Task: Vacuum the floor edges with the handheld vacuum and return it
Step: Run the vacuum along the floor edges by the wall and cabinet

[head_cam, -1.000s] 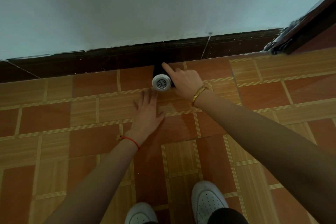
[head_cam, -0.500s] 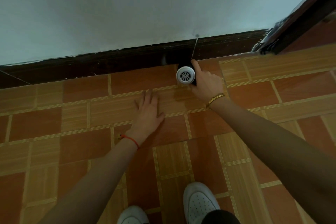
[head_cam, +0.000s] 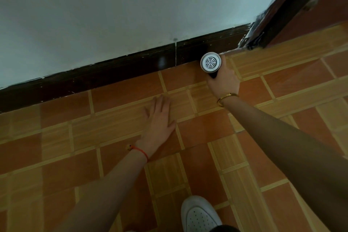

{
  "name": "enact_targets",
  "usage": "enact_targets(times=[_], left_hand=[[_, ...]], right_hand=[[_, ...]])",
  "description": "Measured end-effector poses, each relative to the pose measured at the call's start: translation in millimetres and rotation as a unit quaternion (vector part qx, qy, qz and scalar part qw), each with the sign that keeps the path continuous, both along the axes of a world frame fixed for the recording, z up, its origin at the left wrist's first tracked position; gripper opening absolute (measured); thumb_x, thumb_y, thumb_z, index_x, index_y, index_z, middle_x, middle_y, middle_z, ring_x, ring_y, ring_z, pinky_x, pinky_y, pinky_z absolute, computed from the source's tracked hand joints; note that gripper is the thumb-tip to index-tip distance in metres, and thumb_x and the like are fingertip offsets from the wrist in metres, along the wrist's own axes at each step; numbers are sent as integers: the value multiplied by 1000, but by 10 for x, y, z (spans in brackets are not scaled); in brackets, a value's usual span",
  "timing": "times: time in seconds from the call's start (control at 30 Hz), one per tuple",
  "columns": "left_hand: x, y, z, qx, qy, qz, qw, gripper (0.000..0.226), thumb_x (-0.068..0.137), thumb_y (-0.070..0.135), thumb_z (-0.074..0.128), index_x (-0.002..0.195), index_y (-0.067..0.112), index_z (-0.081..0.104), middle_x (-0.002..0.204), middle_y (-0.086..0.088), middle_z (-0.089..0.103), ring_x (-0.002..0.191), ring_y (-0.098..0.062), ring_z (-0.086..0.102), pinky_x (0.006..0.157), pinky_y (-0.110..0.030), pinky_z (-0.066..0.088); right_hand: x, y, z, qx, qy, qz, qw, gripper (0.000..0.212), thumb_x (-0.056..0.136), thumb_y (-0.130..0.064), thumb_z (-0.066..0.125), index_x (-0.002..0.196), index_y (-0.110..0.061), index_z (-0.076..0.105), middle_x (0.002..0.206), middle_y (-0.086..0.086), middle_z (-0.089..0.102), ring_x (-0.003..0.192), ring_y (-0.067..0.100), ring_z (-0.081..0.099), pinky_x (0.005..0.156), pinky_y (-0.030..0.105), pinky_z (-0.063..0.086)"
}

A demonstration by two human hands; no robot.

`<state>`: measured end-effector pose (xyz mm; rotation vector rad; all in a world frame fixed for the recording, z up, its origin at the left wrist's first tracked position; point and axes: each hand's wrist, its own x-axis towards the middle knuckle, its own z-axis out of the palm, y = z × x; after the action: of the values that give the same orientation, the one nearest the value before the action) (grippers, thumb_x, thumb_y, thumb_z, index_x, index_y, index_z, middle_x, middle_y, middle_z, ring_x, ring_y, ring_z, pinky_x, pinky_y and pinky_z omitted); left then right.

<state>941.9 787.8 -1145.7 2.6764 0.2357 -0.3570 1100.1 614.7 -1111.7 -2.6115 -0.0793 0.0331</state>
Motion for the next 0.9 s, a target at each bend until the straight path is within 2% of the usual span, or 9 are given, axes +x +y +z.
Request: enact_targets(times=[0.1, 0.2, 0.3, 0.37, 0.47, 0.57, 0.67, 0.9], left_hand=[[41, -65, -27, 6, -1, -18, 1000, 79, 94, 37, 59, 157, 19, 16, 165, -6, 10, 153, -29, 2, 120, -61, 7], [104, -124, -62, 8, -4, -27, 1000, 81, 93, 37, 60, 157, 20, 15, 165, -5, 9, 153, -27, 1, 120, -61, 8], [169, -187, -104, 0, -9, -30, 1000, 82, 92, 34, 62, 157, 20, 14, 165, -4, 8, 153, -25, -1, 120, -60, 5], [208, -223, -130, -6, -12, -34, 999, 83, 92, 32, 63, 157, 20, 14, 166, -4, 7, 153, -25, -3, 120, -59, 2], [257, -275, -155, -8, -21, -36, 999, 83, 91, 32, 64, 158, 20, 15, 166, -4, 8, 153, -26, -2, 119, -56, -1], [301, -330, -164, -7, -25, -39, 999, 83, 91, 33, 63, 157, 19, 16, 166, -5, 8, 153, -26, -2, 119, -55, -2], [318, -379, -166, 0, -14, -51, 999, 81, 94, 36, 60, 158, 18, 14, 167, -4, 3, 153, -26, -3, 120, -57, -1], [328, -374, -142, 2, -18, -52, 998, 81, 94, 37, 58, 158, 18, 13, 166, -5, 4, 153, -26, -2, 120, -59, 1]], right_hand=[[78, -126, -2, 66, -7, -51, 996, 61, 86, -32, 67, 139, -18, 40, 105, 10, 70, 93, 33, 66, 64, 31, 43], [145, -265, -11, 79, -7, -53, 995, 61, 85, -40, 66, 137, -20, 41, 105, 9, 70, 95, 34, 65, 65, 33, 43], [214, -397, -31, 89, 0, -85, 992, 64, 85, -36, 65, 141, -21, 38, 107, 11, 69, 98, 36, 65, 68, 36, 49], [279, -473, -29, 99, 15, -123, 987, 70, 85, -35, 65, 146, -22, 33, 109, 13, 69, 100, 36, 65, 76, 42, 54], [377, -577, 8, 110, 23, -159, 981, 71, 85, -39, 66, 146, -21, 33, 114, 15, 68, 105, 37, 63, 85, 49, 54], [438, -647, 34, 117, 16, -178, 977, 70, 83, -41, 67, 142, -18, 38, 114, 13, 68, 106, 36, 64, 86, 47, 54], [467, -657, 42, 108, 19, -182, 977, 72, 83, -41, 68, 144, -17, 36, 113, 14, 68, 105, 37, 63, 83, 46, 55], [376, -479, 23, 90, 14, -136, 987, 72, 83, -36, 66, 146, -22, 33, 108, 13, 68, 100, 36, 64, 77, 46, 57]])
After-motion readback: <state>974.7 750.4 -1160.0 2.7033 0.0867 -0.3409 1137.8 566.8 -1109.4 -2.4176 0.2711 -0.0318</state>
